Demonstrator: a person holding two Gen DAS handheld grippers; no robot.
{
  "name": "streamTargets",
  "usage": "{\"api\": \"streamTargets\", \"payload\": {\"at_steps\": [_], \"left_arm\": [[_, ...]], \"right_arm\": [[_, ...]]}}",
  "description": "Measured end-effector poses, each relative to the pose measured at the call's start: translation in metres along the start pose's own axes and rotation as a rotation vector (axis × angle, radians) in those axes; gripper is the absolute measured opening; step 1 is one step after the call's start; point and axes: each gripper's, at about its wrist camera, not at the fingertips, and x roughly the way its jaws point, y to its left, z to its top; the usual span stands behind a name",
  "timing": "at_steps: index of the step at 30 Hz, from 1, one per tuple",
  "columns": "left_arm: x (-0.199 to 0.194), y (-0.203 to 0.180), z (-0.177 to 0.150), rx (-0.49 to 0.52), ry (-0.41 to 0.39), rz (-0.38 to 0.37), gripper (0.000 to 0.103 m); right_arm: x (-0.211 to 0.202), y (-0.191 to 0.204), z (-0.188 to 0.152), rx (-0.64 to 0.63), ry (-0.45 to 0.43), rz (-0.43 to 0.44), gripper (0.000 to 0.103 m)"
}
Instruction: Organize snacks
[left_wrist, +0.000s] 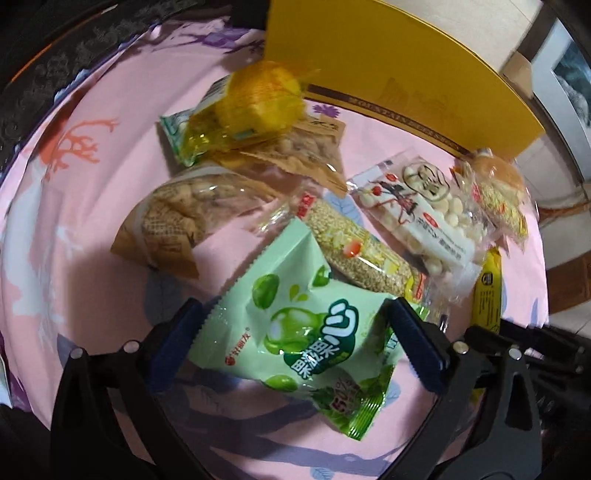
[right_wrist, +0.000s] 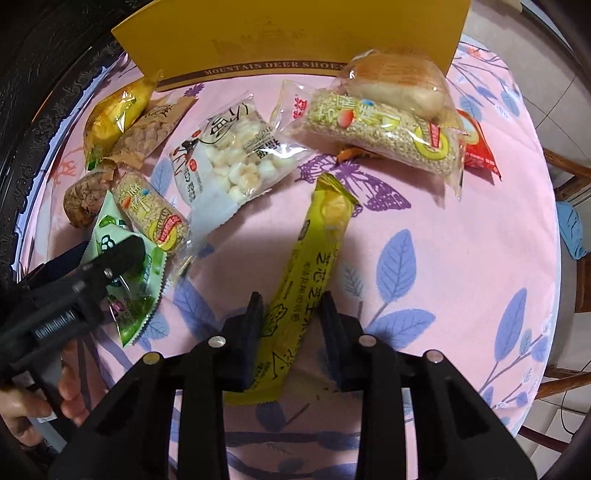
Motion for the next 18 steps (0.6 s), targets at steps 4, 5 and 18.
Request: {"api": "streamTargets", "payload": {"at_steps": [4,5,18], "left_arm": [[-0.002,-0.008,-0.011,0.134,0.011,-0.011,0.101],[-0.003,-0.008,-0.014,0.160,0.019,-0.020,0.101],[-0.007,0.004,-0.021,0.280,-0.061,-0.130,0.101]], "right_arm": [[-0.002,-0.003,-0.002,0.007,-0.003,0.008,0.034],[-0.001,-0.002,0.000,0.005,-0.003,0.009,0.034],[-0.002,0.001,-0.003,-0.022,-0.007,0.008,0.042]]}}
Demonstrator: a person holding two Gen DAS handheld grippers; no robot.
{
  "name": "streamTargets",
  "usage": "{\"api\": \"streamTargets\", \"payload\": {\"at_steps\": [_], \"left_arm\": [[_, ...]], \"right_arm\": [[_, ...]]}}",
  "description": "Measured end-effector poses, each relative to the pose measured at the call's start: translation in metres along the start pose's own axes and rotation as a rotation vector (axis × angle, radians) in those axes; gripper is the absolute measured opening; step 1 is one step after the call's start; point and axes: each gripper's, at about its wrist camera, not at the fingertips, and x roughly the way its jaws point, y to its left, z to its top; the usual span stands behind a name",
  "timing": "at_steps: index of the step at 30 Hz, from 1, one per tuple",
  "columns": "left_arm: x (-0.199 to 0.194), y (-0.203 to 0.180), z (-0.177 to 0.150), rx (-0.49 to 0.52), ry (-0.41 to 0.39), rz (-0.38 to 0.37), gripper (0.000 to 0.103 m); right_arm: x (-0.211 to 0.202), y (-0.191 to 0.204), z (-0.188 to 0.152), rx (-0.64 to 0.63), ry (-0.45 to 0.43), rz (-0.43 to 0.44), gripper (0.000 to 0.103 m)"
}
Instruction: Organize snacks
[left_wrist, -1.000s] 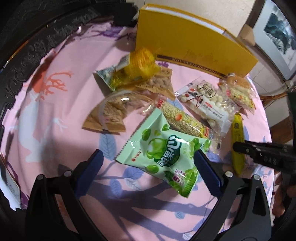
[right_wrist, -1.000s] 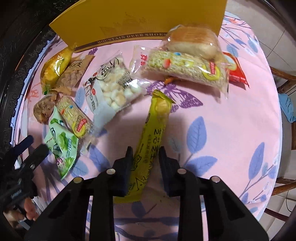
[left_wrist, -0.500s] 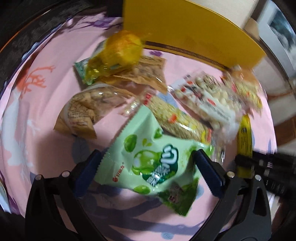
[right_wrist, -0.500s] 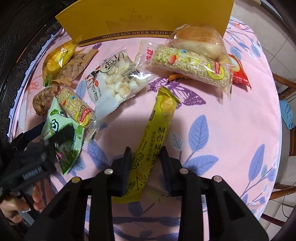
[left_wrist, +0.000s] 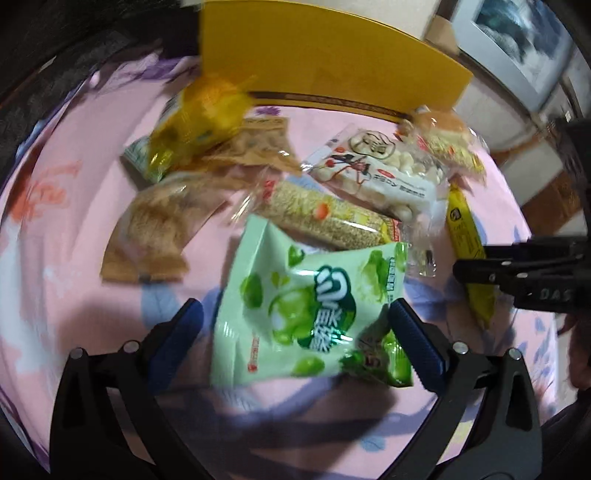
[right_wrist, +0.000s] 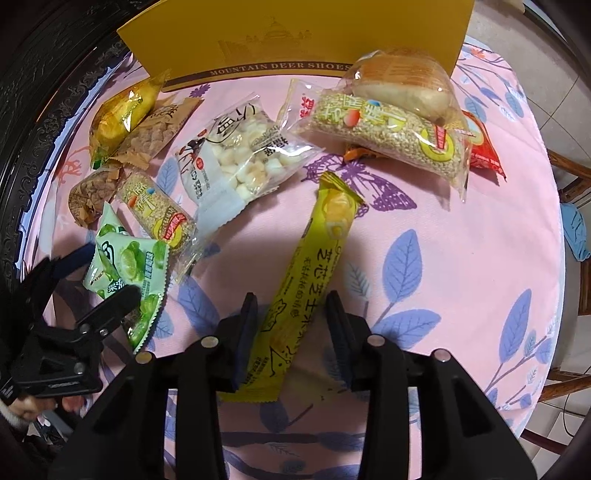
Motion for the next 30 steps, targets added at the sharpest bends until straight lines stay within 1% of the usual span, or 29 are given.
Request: {"api": "streamTargets", "payload": {"at_steps": [1,6,12,16,18,21,24,26,27,28,29,30], "left_arm": [[0.002,-0.003,0.002,0.026,0.002,-0.009,0.101],[0.010,-0.015,0.006,0.106,-0.006,-0.002,0.101],[0.011,-0.023,0.005,0.177,-0.004,-0.016,0.101],[0.008,-0.026,0.000,0.177,-0.016,-0.003,0.101],[0.005,-0.028,-0.002,0.169,-0.023,0.010,0.098],[-0.002,-0.031,-0.005,0.170,-0.045,0.011,0.086],[-0.010,-0.031,-0.007,0.171,-0.065,0.018,0.069],[-0.017,-0.022,-0.006,0.127,-0.082,0.004,0.048],[-0.020,-0.017,-0.005,0.105,-0.083,-0.007,0.044],[-0.021,-0.013,-0.004,0.092,-0.085,-0.011,0.035],[-0.023,-0.008,-0.004,0.075,-0.084,-0.027,0.031],[-0.024,-0.007,-0.005,0.073,-0.083,-0.032,0.030]], "right_arm": [[0.000,0.001,0.000,-0.006,0.000,-0.002,0.042],[0.002,0.009,0.000,-0.025,0.002,-0.011,0.051],[0.003,0.012,0.001,-0.035,0.001,-0.015,0.054],[0.004,0.013,0.001,-0.050,-0.001,-0.023,0.054],[0.004,0.015,0.000,-0.060,-0.003,-0.031,0.054],[0.005,0.019,-0.002,-0.080,-0.008,-0.046,0.054],[0.006,0.023,-0.004,-0.101,-0.012,-0.065,0.053],[0.005,0.023,-0.006,-0.103,-0.016,-0.079,0.048],[0.005,0.022,-0.007,-0.100,-0.018,-0.078,0.045],[0.004,0.020,-0.007,-0.093,-0.022,-0.082,0.038],[0.003,0.017,-0.007,-0.085,-0.024,-0.077,0.036],[0.003,0.014,-0.007,-0.074,-0.024,-0.065,0.034]]}}
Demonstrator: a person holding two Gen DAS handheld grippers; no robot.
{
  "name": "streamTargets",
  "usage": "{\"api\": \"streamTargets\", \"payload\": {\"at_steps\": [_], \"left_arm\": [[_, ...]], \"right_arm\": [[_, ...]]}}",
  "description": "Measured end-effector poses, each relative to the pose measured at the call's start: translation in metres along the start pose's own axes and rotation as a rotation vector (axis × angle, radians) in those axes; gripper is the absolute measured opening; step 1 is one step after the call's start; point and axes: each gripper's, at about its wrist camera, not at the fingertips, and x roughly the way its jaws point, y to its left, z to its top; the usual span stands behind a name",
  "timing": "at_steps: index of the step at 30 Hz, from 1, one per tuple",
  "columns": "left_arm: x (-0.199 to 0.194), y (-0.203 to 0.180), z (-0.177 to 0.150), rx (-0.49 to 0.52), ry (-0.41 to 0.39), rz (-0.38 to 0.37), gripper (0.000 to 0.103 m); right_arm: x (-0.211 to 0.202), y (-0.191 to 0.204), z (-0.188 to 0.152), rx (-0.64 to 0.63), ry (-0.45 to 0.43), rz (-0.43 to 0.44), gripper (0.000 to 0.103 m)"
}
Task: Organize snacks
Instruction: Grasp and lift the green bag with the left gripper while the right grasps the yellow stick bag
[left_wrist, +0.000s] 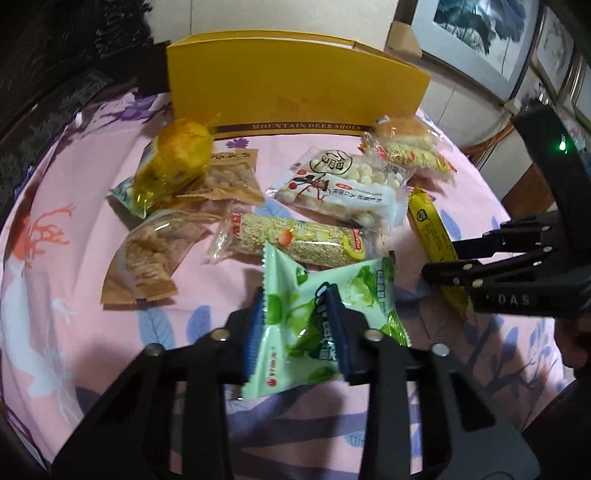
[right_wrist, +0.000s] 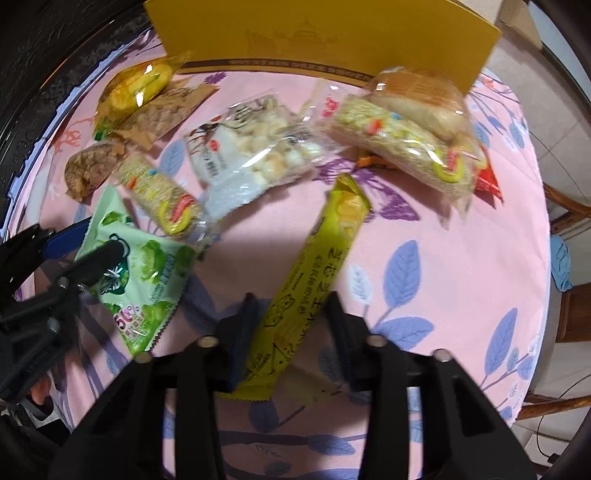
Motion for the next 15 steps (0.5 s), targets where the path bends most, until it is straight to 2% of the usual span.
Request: {"api": "streamTargets", "payload": {"at_steps": [6,8,12,13,15], "left_arm": [[-0.005,0.003,-0.003,-0.031,0.005,-0.038,0.024],[-0.008,0.004,-0.005,-0.043,0.003,-0.054,0.018],[-0.010,0.001,-0.008,-0.043,0.012,-0.116,0.014],[-0.007,0.001,-0.009,-0.060,0.037,-0.153,0.017],[0.002,0.002,-0.012,-0.112,0.095,-0.171,0.038]], "right_arm": [[-0.001,-0.002,0.001,0.002,-0.002,-0.004,0.032],[-0.001,-0.001,0.002,0.004,-0.003,-0.003,0.032],[-0.001,-0.002,0.001,0.002,-0.003,-0.004,0.032],[-0.001,-0.002,0.000,0.002,-0.003,-0.004,0.032],[-0.001,-0.001,0.000,0.003,-0.003,-0.003,0.032]]}}
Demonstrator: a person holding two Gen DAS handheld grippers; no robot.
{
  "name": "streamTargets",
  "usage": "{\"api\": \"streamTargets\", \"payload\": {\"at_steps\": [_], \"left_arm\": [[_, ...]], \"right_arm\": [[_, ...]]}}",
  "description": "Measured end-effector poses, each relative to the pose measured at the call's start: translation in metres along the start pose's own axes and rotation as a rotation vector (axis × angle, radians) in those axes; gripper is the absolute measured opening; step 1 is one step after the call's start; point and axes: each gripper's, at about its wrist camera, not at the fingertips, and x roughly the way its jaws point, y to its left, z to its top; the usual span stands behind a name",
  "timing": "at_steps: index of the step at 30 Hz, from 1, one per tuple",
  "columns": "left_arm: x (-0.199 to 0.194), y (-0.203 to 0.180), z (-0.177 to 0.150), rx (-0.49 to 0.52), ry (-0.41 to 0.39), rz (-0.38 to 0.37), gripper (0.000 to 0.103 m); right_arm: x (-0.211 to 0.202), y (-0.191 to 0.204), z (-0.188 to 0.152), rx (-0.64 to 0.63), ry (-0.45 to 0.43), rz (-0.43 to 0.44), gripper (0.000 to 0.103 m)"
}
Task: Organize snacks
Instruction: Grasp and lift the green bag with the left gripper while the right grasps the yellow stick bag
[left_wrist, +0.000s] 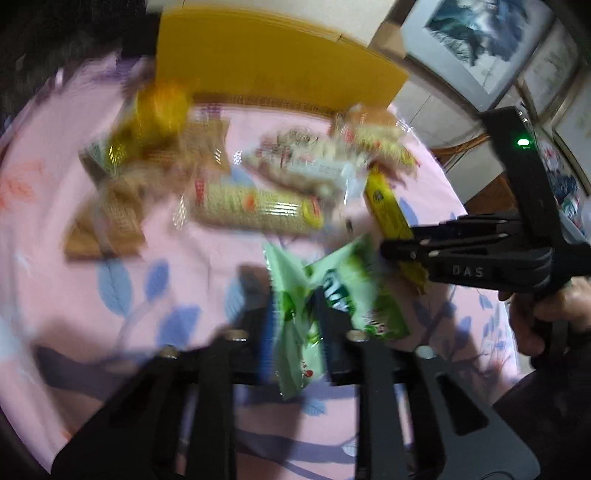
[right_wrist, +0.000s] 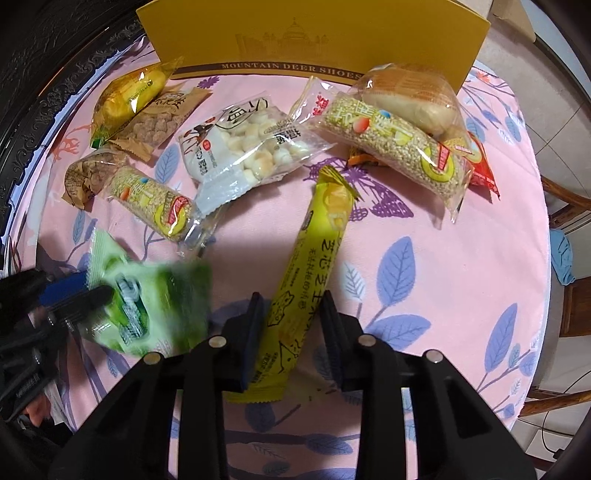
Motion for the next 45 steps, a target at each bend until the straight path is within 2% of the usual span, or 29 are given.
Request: {"api": "streamTargets", "payload": {"at_steps": [1,2,6,10,16,17,18,19,22,26,31,40,45], "left_arm": [[0.005,0.001,-0.001,-0.018,0.022,0.004,0.045],[0.003,-0.001,-0.002,-0.003,0.006,0.007,0.046],[0.000,-0.010,-0.007,0.083,0.046,-0.008,0.046],[-0.005,-0.008,-0.023,0.092,0.078,-0.037,0.046],[0.000,-0.012,-0.020,0.063,0.032,-0.072,0.050],[0.004,-0.014,-0.016,0.044,0.026,-0.095,0.043],[0.010,-0.016,-0.013,0.029,0.035,-0.143,0.027],[0.016,-0.018,-0.012,0.028,0.048,-0.153,0.015],[0.017,-0.030,-0.013,0.089,0.032,-0.167,0.005],[0.008,-0.041,-0.015,0.143,0.006,-0.179,0.003],[0.006,-0.036,-0.010,0.122,-0.021,-0.131,0.003],[-0.020,-0.030,0.002,0.102,-0.093,-0.112,0.002],[-0.015,-0.020,0.003,0.069,-0.078,-0.120,0.002]], "right_arm": [[0.000,0.000,0.000,0.000,0.001,0.001,0.032],[0.000,0.000,-0.001,0.002,0.001,0.004,0.032],[0.001,-0.001,0.000,0.010,0.003,0.011,0.032],[0.000,-0.001,-0.001,0.013,-0.001,0.010,0.032],[0.000,0.002,0.000,0.007,-0.001,0.004,0.032],[0.000,0.003,-0.001,0.007,-0.001,0.004,0.032],[0.000,0.003,-0.001,0.008,0.000,0.001,0.032],[0.000,0.002,0.000,0.009,0.000,-0.004,0.029],[0.000,-0.003,-0.001,0.028,-0.002,0.010,0.026],[-0.001,-0.008,-0.002,0.038,-0.009,0.026,0.026],[-0.003,-0.016,-0.003,0.066,-0.012,0.051,0.024],[-0.012,-0.029,-0.014,0.112,-0.025,0.103,0.022],[-0.023,-0.026,-0.016,0.090,-0.049,0.112,0.022]]}}
